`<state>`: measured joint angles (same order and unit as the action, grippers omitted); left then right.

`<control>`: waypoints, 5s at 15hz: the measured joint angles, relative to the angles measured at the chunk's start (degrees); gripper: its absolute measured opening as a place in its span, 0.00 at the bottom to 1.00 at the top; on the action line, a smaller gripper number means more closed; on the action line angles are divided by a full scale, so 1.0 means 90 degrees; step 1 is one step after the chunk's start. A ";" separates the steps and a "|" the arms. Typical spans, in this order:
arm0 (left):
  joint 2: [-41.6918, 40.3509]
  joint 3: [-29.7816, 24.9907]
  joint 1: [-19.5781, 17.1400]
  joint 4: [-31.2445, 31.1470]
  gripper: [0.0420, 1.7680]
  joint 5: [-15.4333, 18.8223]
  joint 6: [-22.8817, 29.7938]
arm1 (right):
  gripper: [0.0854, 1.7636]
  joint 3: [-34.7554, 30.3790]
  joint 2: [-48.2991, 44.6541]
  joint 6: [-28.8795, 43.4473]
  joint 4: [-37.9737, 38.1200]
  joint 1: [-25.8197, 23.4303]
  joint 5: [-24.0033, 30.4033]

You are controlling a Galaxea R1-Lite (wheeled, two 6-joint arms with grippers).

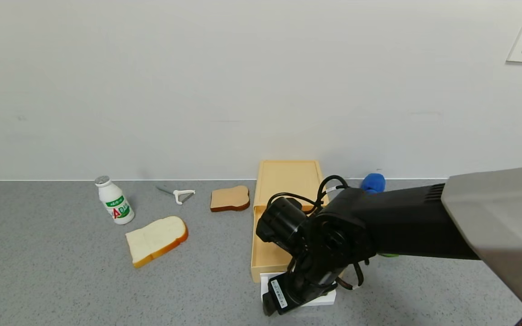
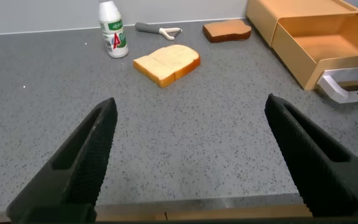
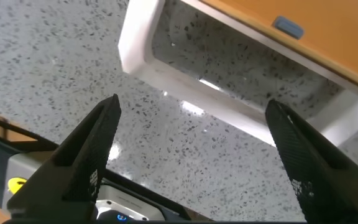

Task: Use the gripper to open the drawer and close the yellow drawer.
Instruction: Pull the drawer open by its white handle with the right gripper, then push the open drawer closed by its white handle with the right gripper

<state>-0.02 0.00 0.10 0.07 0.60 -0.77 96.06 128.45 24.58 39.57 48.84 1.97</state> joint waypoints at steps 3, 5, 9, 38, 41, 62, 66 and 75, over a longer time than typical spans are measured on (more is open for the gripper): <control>0.0000 0.0000 0.0000 0.0000 0.97 0.0003 -0.0003 | 0.97 0.0000 -0.0351 0.0019 0.0283 0.0019 0.0000; 0.0000 0.0000 0.0000 0.0000 0.97 0.0003 -0.0003 | 0.97 0.0000 -0.0635 0.0099 0.0573 0.0062 0.0003; 0.0000 0.0000 0.0000 0.0000 0.97 0.0003 0.0000 | 0.97 -0.0175 -0.1281 0.0410 0.0815 0.0089 -0.0228; 0.0000 0.0000 0.0000 0.0000 0.97 0.0003 0.0000 | 0.97 -0.2923 -0.3906 -0.0270 -0.1319 -0.0996 0.0650; 0.0000 0.0000 0.0000 0.0000 0.97 0.0003 -0.0003 | 0.97 -0.2941 -0.3841 -0.0321 -0.1319 -0.0967 0.0806; 0.0000 0.0000 0.0000 0.0000 0.97 0.0003 -0.0003 | 0.97 0.0707 0.0226 0.1890 0.0286 0.0218 -0.1697; 0.0000 0.0000 0.0000 0.0000 0.97 0.0003 -0.0003 | 0.97 0.0924 0.0470 0.2078 0.0303 0.0184 -0.1818; 0.0000 0.0000 0.0000 0.0000 0.97 0.0003 0.0000 | 0.97 0.1460 0.0717 0.2183 0.0282 0.0111 -0.1976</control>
<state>-0.02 0.00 0.10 0.07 0.62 -0.77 109.20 134.90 44.23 42.11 49.84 -15.81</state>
